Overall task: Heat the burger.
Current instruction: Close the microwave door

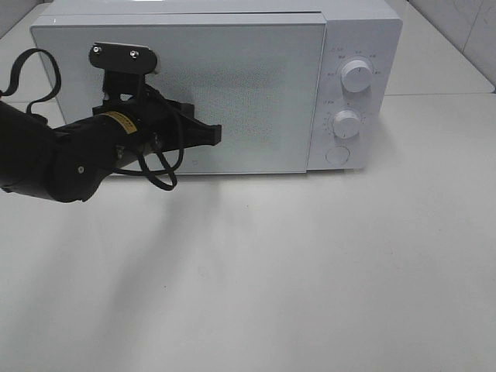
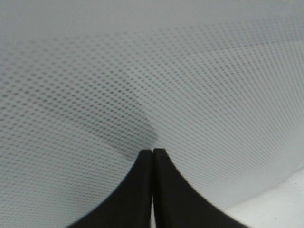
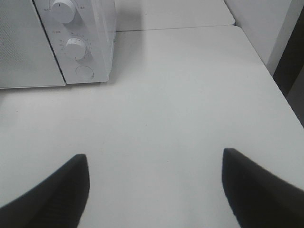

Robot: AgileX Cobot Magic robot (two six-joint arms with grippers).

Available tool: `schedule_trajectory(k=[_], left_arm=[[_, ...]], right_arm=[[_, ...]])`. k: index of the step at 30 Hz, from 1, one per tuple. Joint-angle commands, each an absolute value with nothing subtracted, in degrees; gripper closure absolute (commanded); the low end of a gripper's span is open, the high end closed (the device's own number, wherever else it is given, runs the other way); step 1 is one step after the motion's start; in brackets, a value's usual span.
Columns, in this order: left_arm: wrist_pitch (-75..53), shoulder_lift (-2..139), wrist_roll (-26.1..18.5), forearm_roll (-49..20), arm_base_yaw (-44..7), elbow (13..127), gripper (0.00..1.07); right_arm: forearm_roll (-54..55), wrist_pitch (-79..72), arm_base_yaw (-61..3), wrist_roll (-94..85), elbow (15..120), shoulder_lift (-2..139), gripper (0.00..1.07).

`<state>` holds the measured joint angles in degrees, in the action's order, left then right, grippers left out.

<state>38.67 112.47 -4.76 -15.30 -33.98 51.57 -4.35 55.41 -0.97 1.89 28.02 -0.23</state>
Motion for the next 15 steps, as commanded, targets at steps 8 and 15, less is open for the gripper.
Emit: schedule_trajectory(k=[8, 15], left_arm=[[45.72, 116.65, -5.16, -20.86, -32.66, 61.71, 1.07], [45.95, 116.88, -5.84, -20.91, -33.12, 62.74, 1.07]], right_arm=[[-4.18, 55.23, -0.63, 2.12, 27.96, -1.89, 0.31], [-4.18, 55.23, -0.63, 2.12, 27.96, -1.89, 0.31]])
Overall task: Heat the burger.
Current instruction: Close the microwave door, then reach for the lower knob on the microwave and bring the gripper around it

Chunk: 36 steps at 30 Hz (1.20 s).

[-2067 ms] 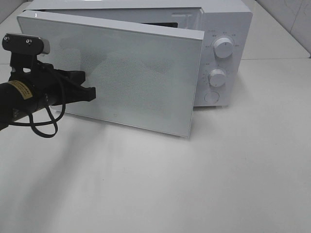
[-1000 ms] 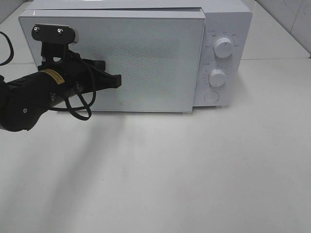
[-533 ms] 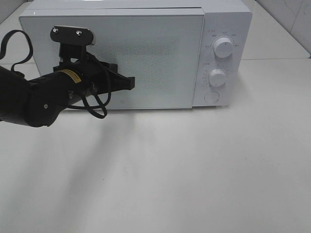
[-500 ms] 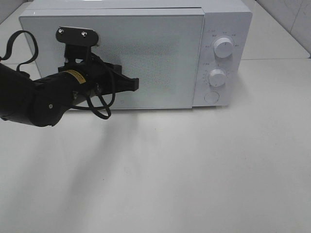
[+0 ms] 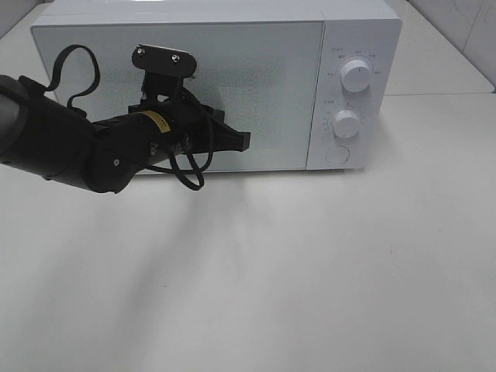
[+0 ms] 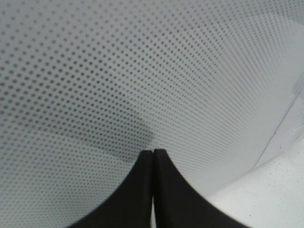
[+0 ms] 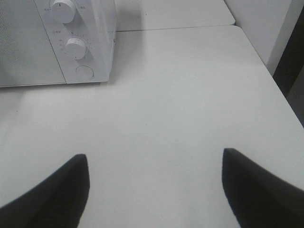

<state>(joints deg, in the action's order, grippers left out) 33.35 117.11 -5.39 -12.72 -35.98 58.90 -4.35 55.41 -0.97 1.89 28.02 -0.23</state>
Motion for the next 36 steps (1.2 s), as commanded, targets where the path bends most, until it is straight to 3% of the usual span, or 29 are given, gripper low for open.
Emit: schedule_trajectory(k=[1, 26, 36], left_arm=[[45.89, 116.88, -6.3, -20.86, -33.35, 62.8, 1.07], [44.98, 113.79, -9.17, -21.08, -40.68, 62.8, 1.07], [33.63, 106.46, -10.2, -20.17, -44.58, 62.8, 1.07]], right_arm=[[-4.18, 55.23, -0.63, 2.12, 27.96, -1.89, 0.31], [-4.18, 55.23, -0.63, 2.12, 27.96, -1.89, 0.31], [-4.18, 55.23, -0.63, 2.12, 27.96, -1.89, 0.31]])
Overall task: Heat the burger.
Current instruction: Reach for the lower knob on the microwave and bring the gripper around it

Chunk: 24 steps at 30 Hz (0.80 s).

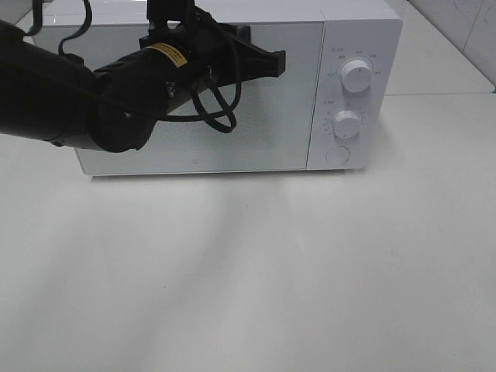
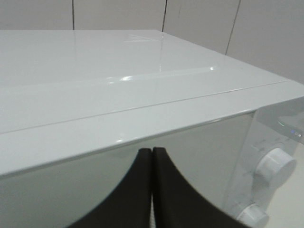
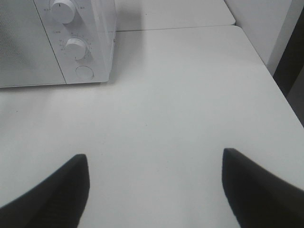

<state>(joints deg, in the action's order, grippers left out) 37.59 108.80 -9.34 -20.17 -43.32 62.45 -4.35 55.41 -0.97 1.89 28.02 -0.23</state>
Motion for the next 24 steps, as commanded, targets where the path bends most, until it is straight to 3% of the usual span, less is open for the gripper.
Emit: schedule_trajectory(k=[1, 8, 12, 15, 22, 24], left_arm=[[33.63, 106.46, -10.2, -20.17, -44.58, 62.8, 1.07], [17.76, 100.44, -13.92, -19.48, -47.04, 62.74, 1.07], [8.88, 98.03, -13.92, -18.62, -47.73, 62.74, 1.07], [-5.96, 93.51, -13.81, -17.36, -48.07, 62.74, 1.07], [-21.54, 88.58, -13.58, -17.02, -48.01, 62.74, 1.07], [-28.76, 85.94, -11.8, -16.62, -47.96, 62.74, 0.92]], right_arm=[[-4.18, 55.23, -0.63, 2.12, 27.96, -1.89, 0.31], [-4.18, 55.23, -0.63, 2.12, 27.96, -1.89, 0.31], [-4.18, 55.23, -0.63, 2.12, 27.96, -1.89, 0.31], [-4.18, 55.23, -0.63, 2.12, 27.96, -1.89, 0.31], [-4.18, 55.23, -0.63, 2.12, 27.96, -1.89, 0.31], [-4.18, 55.23, -0.63, 2.12, 27.96, -1.89, 0.31]])
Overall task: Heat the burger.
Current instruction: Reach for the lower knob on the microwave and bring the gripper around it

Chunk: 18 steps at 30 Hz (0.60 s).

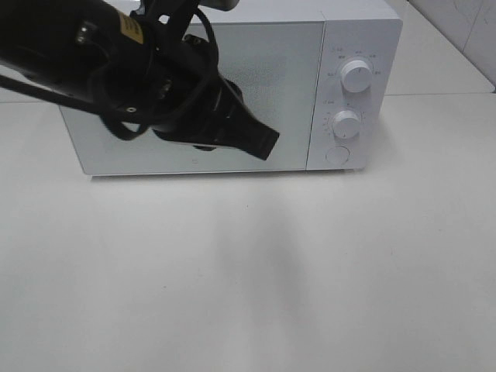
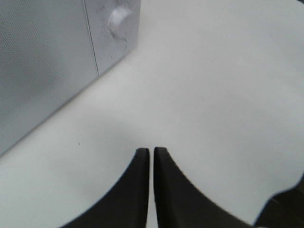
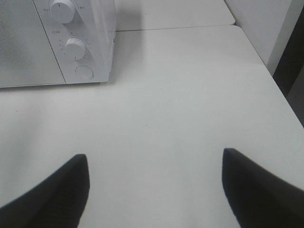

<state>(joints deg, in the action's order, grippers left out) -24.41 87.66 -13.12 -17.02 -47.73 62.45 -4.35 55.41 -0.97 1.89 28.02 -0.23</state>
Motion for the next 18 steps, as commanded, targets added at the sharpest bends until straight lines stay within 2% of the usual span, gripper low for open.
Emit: schedule_trajectory(k=[1, 2, 3, 4, 5, 6, 7, 9, 12, 13, 17, 18], left_arm=[[-28.76, 85.94, -11.8, -16.62, -47.96, 62.74, 0.92], [-32.72, 84.57, -9.45, -15.41, -47.96, 62.74, 0.75], [-35.92, 83.14, -4.07, -13.18, -47.96, 62.74, 0.46], [-35.92, 83.14, -4.07, -13.18, -47.96, 62.74, 0.46], [-37.07, 82.56, 0.0, -11.4, -47.96, 62.74, 0.34], [-37.07, 82.56, 0.0, -11.4, -47.96, 62.74, 0.34], [-40.22, 81.7, 6.53, -7.39, -47.96, 62.74, 0.05], [-44.0, 80.5, 13.24, 0.0, -47.96, 62.8, 0.05], [-45.09, 80.1, 15.36, 2.75, -47.96, 62.8, 0.05], [-47.84, 79.53, 18.39, 5.16, -47.73, 62.8, 0.05], [-51.68, 77.98, 18.45, 4.93, -44.92, 62.8, 0.05], [-54.09, 76.66, 17.48, 4.35, -42.57, 62.8, 0.05]], right_arm=[[-4.18, 55.23, -0.63, 2.12, 27.96, -1.89, 0.31], [-4.18, 55.23, -0.63, 2.12, 27.96, -1.89, 0.31], [-4.18, 55.23, -0.63, 2.12, 27.96, -1.89, 0.31], [-4.18, 55.23, -0.63, 2.12, 27.96, -1.89, 0.31], [-4.18, 55.23, -0.63, 2.12, 27.96, -1.89, 0.31], [-4.18, 55.23, -0.63, 2.12, 27.96, -1.89, 0.31], [-4.18, 55.23, -0.63, 2.12, 27.96, -1.89, 0.31], [-4.18, 55.23, -0.63, 2.12, 27.96, -1.89, 0.31], [-4.18, 55.23, -0.63, 2.12, 27.96, -1.89, 0.31], [-4.18, 55.23, -0.63, 2.12, 27.96, -1.89, 0.31], [-4.18, 55.23, -0.63, 2.12, 27.96, -1.89, 0.31], [-4.18, 55.23, -0.63, 2.12, 27.96, -1.89, 0.31]])
